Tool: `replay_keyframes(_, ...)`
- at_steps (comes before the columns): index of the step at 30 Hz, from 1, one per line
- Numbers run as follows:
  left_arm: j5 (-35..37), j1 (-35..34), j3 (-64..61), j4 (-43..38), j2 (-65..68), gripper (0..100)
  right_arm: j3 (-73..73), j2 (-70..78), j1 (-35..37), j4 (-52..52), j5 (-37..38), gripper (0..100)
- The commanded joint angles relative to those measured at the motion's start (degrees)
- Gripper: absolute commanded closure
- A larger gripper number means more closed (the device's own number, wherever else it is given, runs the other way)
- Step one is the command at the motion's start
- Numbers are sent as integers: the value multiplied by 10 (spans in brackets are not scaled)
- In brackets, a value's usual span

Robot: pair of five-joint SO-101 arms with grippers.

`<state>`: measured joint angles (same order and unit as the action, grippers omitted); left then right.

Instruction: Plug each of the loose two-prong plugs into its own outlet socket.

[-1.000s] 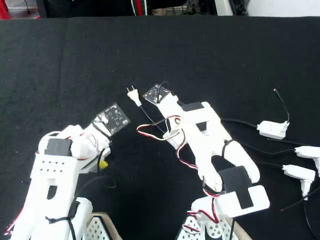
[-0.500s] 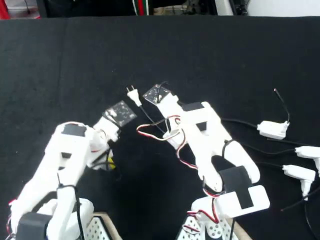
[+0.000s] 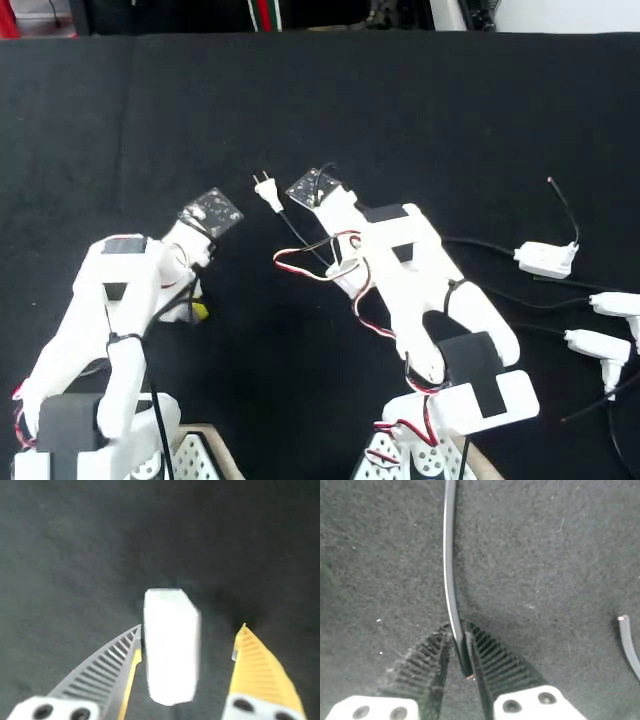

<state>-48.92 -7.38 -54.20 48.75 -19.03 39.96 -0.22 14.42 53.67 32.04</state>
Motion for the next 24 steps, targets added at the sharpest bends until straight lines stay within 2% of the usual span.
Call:
replay_keyframes(1, -4, -4, 0, -25, -4, 709, -5, -23, -4, -9, -4, 987)
replay_keyframes(8, -4, -5, 2, -26, -4, 722, -5, -23, -4, -8, -4, 987)
replay_keyframes(14, -4, -1, 3, -27, -4, 952, -5, -23, -4, -8, -4, 987)
replay_keyframes(22, -21, 6, 5, -19, -8, 958, -5, -23, -7, -8, -4, 987)
replay_keyframes(24, -18, 22, 6, 10, -11, 970, -5, -23, -7, -7, -4, 987)
